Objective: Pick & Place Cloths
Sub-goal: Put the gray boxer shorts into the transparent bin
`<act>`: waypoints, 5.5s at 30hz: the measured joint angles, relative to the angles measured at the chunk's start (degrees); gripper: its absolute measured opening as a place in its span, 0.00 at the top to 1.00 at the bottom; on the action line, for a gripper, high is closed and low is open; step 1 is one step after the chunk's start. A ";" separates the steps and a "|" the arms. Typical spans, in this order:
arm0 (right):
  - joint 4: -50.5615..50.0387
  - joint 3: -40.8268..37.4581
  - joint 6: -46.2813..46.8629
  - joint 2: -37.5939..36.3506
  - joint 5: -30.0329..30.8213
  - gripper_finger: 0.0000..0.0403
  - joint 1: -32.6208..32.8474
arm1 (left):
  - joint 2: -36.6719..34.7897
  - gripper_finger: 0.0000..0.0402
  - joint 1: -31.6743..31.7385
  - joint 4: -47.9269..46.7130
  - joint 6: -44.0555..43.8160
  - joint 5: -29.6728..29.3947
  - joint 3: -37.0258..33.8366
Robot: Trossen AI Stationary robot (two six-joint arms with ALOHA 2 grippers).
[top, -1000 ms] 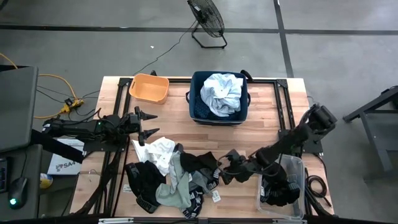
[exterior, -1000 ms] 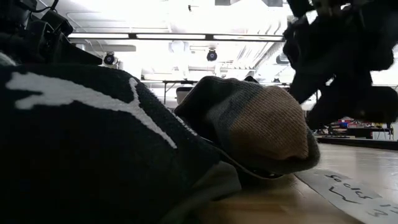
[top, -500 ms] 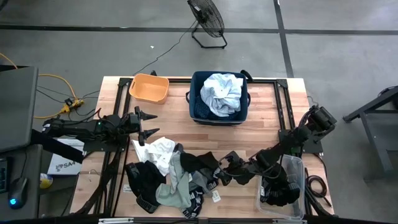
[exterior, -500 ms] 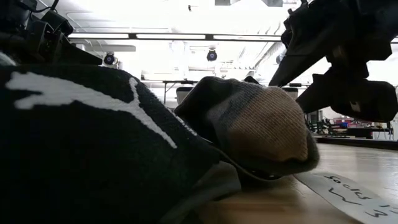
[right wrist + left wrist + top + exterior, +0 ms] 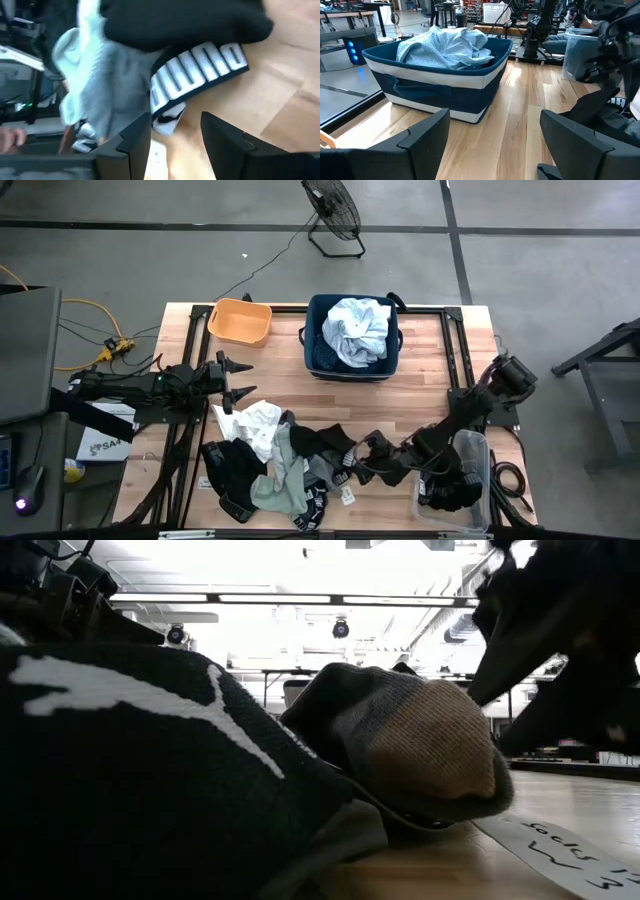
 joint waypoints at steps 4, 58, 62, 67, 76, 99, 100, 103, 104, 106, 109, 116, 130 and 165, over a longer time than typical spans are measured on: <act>3.03 -0.01 -0.45 1.95 0.47 0.59 -0.66 | 0.00 0.24 -0.01 -0.04 0.00 0.00 0.00; 9.63 -0.04 -46.36 -6.78 -5.58 0.99 -4.85 | 0.00 0.24 -0.01 -0.23 0.00 0.11 -0.04; 8.37 -0.02 -58.84 -4.97 -3.33 0.99 -4.77 | 0.00 0.24 -0.01 -0.25 0.00 0.11 -0.04; 8.13 -0.02 -69.86 -2.52 -4.58 0.99 -5.83 | 0.00 0.24 -0.01 -0.38 0.00 0.11 -0.04; 8.17 0.00 -78.33 -2.20 -12.25 0.97 -8.71 | 0.00 0.24 -0.01 -0.41 0.00 0.10 -0.04; 8.06 0.04 -102.08 0.42 -14.05 0.40 -14.33 | 0.00 0.24 0.00 -0.42 0.00 0.07 -0.04; 8.90 0.04 -102.89 1.40 -14.24 0.40 -14.61 | 0.00 0.24 -0.01 -0.43 0.00 0.07 -0.04; 11.27 0.02 -106.37 3.89 -14.70 0.41 -15.05 | 0.16 0.24 -0.01 -0.43 -0.01 0.04 -0.04; 12.22 0.02 -107.59 4.56 -14.70 0.41 -15.08 | 0.24 0.24 -0.01 -0.43 -0.01 0.04 -0.04; 13.33 0.02 -110.14 5.37 -14.00 0.41 -15.10 | 0.50 0.24 0.01 -0.43 0.00 0.04 -0.04; 14.35 0.02 -113.69 5.69 -13.69 0.41 -15.10 | 1.10 0.24 -0.01 -0.43 0.00 -0.09 -0.04; 14.39 0.05 -115.50 5.69 -17.71 0.41 -17.35 | 2.59 0.24 -0.01 -0.43 0.00 -0.28 -0.04; 11.36 11.19 -113.85 15.59 -29.36 0.41 -19.83 | 2.78 0.24 -0.01 -0.43 -0.02 -0.44 -0.07; -18.86 13.49 -86.96 -12.76 -18.35 0.99 -20.73 | 2.73 0.24 -0.01 -0.43 -1.07 -0.39 -0.07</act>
